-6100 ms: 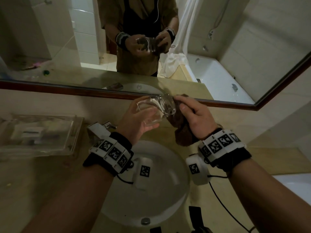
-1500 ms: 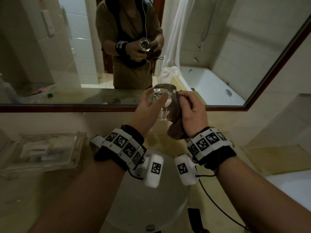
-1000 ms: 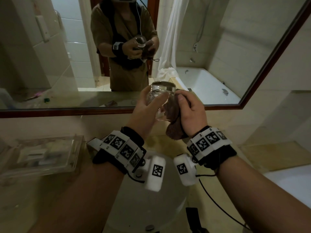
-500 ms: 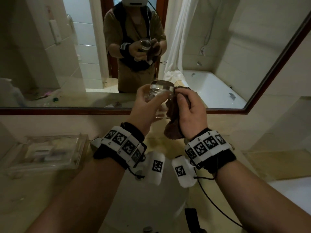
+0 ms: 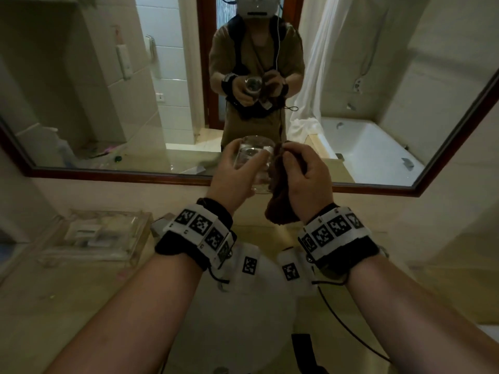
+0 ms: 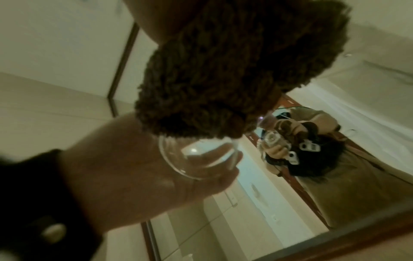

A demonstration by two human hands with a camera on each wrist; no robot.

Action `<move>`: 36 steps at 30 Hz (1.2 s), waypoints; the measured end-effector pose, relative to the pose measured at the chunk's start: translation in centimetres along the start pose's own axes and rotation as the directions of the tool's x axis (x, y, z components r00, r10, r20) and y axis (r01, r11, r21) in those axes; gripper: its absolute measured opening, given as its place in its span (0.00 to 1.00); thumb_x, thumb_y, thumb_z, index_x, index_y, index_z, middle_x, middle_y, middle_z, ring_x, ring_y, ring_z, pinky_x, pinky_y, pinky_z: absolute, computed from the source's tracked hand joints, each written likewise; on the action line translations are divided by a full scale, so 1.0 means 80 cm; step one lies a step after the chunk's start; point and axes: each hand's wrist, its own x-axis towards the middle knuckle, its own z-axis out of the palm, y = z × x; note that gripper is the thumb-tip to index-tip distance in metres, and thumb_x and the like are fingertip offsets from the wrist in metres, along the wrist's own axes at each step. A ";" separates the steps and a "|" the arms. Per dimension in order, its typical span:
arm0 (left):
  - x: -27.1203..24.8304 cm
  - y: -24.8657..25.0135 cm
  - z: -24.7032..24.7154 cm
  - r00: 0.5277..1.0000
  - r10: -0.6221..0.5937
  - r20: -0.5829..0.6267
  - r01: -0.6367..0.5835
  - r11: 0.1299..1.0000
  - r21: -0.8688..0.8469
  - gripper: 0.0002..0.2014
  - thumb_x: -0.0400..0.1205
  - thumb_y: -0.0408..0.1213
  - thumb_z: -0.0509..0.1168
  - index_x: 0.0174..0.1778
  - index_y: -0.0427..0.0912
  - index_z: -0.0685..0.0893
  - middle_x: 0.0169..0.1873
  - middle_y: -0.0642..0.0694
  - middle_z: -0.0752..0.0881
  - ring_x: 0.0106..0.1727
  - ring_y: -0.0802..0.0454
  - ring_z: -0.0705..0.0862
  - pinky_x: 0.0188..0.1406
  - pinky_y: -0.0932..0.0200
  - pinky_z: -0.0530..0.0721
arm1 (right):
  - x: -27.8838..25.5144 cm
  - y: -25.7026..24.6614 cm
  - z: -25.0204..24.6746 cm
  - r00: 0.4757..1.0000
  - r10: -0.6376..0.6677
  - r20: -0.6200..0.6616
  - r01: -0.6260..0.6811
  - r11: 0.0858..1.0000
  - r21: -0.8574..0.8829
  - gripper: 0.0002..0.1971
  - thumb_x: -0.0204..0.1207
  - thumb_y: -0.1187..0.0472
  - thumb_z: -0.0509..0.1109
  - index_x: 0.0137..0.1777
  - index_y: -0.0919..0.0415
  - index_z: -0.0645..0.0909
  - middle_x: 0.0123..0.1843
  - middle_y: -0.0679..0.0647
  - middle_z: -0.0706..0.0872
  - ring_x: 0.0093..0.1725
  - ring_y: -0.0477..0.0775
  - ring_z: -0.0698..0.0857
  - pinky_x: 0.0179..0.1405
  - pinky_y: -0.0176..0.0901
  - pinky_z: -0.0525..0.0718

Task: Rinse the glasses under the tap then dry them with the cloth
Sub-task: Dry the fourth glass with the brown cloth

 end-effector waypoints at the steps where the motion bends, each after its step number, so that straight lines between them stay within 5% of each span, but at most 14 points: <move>1: -0.001 0.001 0.007 1.000 -0.012 -0.013 0.012 1.000 -0.014 0.21 0.81 0.47 0.68 0.69 0.59 0.71 0.55 0.45 0.86 0.49 0.49 0.87 0.47 0.50 0.87 | -0.001 0.000 -0.006 0.999 -0.037 0.007 0.037 0.999 -0.010 0.10 0.81 0.60 0.63 0.59 0.58 0.81 0.52 0.45 0.82 0.49 0.36 0.79 0.52 0.22 0.76; 4: -0.006 0.002 0.032 0.998 -0.042 -0.054 0.039 0.997 -0.064 0.25 0.78 0.48 0.72 0.70 0.55 0.74 0.54 0.45 0.87 0.55 0.40 0.88 0.53 0.41 0.88 | 0.000 0.005 -0.025 0.996 -0.088 0.001 0.088 0.996 0.000 0.14 0.79 0.55 0.60 0.61 0.57 0.81 0.55 0.46 0.83 0.53 0.40 0.80 0.56 0.25 0.77; 7: -0.009 -0.002 0.056 0.997 -0.055 -0.049 0.046 0.986 -0.162 0.29 0.75 0.46 0.74 0.72 0.52 0.73 0.58 0.42 0.87 0.55 0.40 0.89 0.41 0.47 0.90 | 0.009 0.023 -0.047 0.999 -0.032 0.029 0.031 0.999 0.012 0.12 0.81 0.58 0.60 0.59 0.58 0.80 0.52 0.46 0.82 0.49 0.35 0.79 0.53 0.25 0.76; 10: -0.015 0.003 0.081 0.999 -0.044 -0.032 0.036 0.971 -0.235 0.20 0.80 0.40 0.70 0.66 0.51 0.71 0.60 0.37 0.84 0.54 0.41 0.88 0.42 0.49 0.90 | 0.015 0.043 -0.066 0.993 0.093 0.068 -0.099 0.990 0.097 0.08 0.84 0.61 0.60 0.56 0.55 0.80 0.48 0.46 0.84 0.47 0.37 0.81 0.51 0.33 0.79; 13: -0.016 0.003 0.092 0.997 -0.068 -0.036 0.062 0.988 -0.141 0.17 0.81 0.46 0.69 0.63 0.53 0.74 0.60 0.38 0.84 0.55 0.44 0.87 0.41 0.54 0.87 | 0.015 0.056 -0.081 0.992 0.106 0.074 -0.114 0.987 0.112 0.07 0.83 0.62 0.61 0.53 0.52 0.80 0.45 0.41 0.83 0.46 0.33 0.80 0.47 0.24 0.77; 16: -0.018 0.005 0.098 0.999 -0.040 0.024 0.040 0.999 0.021 0.27 0.75 0.57 0.69 0.69 0.53 0.78 0.59 0.44 0.87 0.57 0.46 0.86 0.47 0.55 0.82 | 0.010 0.060 -0.087 0.994 0.092 0.066 -0.097 0.991 0.087 0.06 0.82 0.62 0.62 0.53 0.53 0.79 0.45 0.38 0.82 0.45 0.31 0.80 0.45 0.18 0.74; 19: -0.017 0.000 0.101 1.000 0.019 0.018 -0.020 0.997 0.073 0.16 0.76 0.50 0.74 0.58 0.61 0.78 0.53 0.47 0.88 0.51 0.52 0.88 0.40 0.63 0.85 | 0.005 0.056 -0.085 0.997 0.063 0.039 -0.066 0.994 0.084 0.06 0.82 0.62 0.63 0.54 0.53 0.80 0.46 0.41 0.83 0.47 0.34 0.81 0.47 0.22 0.76; 22: -0.013 -0.008 0.091 0.997 0.032 -0.067 -0.032 0.999 -0.003 0.23 0.70 0.49 0.77 0.60 0.60 0.77 0.55 0.42 0.88 0.53 0.44 0.90 0.48 0.49 0.89 | 0.002 0.040 -0.080 0.999 -0.001 0.049 -0.003 0.996 0.093 0.06 0.81 0.60 0.63 0.54 0.51 0.79 0.47 0.36 0.81 0.47 0.26 0.79 0.48 0.18 0.74; 26: -0.010 -0.009 0.061 0.998 0.005 -0.070 -0.015 0.990 -0.139 0.23 0.81 0.43 0.70 0.72 0.50 0.74 0.55 0.39 0.88 0.45 0.45 0.91 0.39 0.53 0.89 | -0.004 0.023 -0.058 0.996 -0.087 0.025 0.086 0.995 0.058 0.11 0.79 0.58 0.62 0.57 0.57 0.81 0.49 0.39 0.82 0.49 0.25 0.78 0.52 0.20 0.74; 32: -0.005 -0.009 0.008 1.000 -0.017 0.017 0.020 0.977 -0.212 0.21 0.82 0.39 0.67 0.71 0.48 0.74 0.57 0.41 0.87 0.54 0.42 0.89 0.50 0.45 0.90 | -0.002 0.028 -0.005 0.989 0.112 0.098 -0.115 0.993 0.031 0.07 0.83 0.64 0.61 0.52 0.53 0.80 0.45 0.40 0.83 0.45 0.31 0.80 0.48 0.28 0.77; 36: 0.007 -0.017 -0.029 1.000 0.016 0.011 -0.014 0.987 -0.160 0.22 0.83 0.42 0.67 0.73 0.48 0.73 0.49 0.47 0.89 0.42 0.49 0.91 0.41 0.53 0.88 | -0.008 0.003 0.022 0.998 -0.016 0.059 0.017 1.000 -0.011 0.07 0.80 0.60 0.62 0.53 0.53 0.80 0.47 0.43 0.84 0.47 0.34 0.81 0.49 0.25 0.78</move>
